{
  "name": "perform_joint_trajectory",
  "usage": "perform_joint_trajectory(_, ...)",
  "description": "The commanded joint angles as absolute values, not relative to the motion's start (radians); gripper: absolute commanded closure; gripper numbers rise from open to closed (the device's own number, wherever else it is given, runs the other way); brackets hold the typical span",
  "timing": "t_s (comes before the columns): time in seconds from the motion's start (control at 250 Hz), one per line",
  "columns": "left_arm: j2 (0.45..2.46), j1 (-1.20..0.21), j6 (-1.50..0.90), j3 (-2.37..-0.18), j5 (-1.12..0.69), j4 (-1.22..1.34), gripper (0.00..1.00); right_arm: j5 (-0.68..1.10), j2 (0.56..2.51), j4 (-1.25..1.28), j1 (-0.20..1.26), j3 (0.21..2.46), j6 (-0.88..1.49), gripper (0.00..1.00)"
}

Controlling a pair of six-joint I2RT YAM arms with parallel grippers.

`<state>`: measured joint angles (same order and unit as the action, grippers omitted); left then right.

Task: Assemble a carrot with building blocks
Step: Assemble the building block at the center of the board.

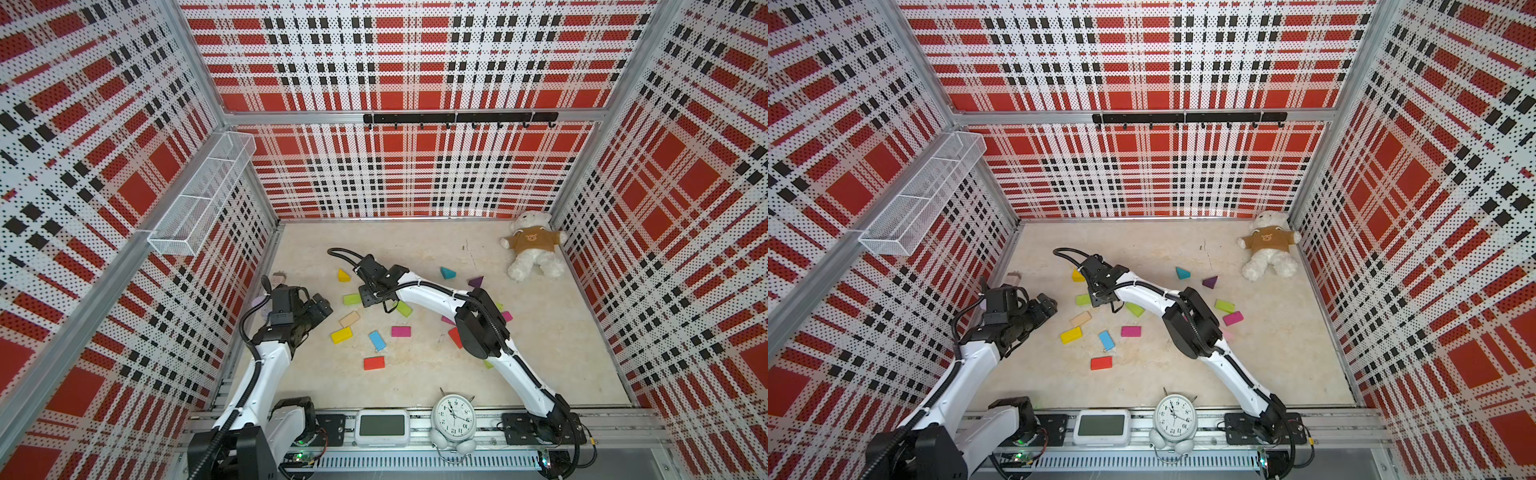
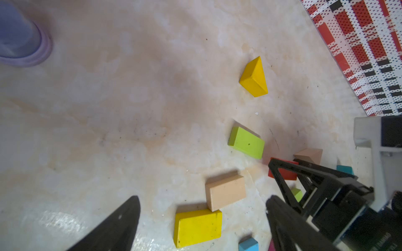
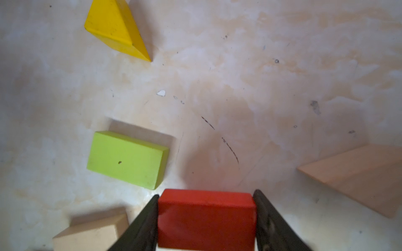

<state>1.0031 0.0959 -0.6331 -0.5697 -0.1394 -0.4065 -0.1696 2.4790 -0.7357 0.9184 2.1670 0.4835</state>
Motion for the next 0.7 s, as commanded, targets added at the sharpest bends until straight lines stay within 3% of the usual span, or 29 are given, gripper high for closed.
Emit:
perform_joint_trajectory(0.0,1.014,0.086,-0.648,-0.559,-0.149,-0.374,0.08,-0.151,2.519,-0.724,0.911,2.203,0.505,0.37)
perform_joint_trajectory(0.332,1.057,0.051,-0.643,-0.571,-0.151,-0.358,0.09,-0.121,2.548,-0.710,0.897,2.233,0.525,0.34)
perform_joint_trajectory(0.548,1.079,0.014,-0.635,-0.583,-0.129,-0.359,0.10,-0.106,2.548,-0.706,0.896,2.236,0.531,0.26)
perform_joint_trajectory(0.7,1.105,-0.008,-0.626,-0.594,-0.113,-0.356,0.15,-0.103,2.474,-0.645,0.890,2.163,0.542,0.25)
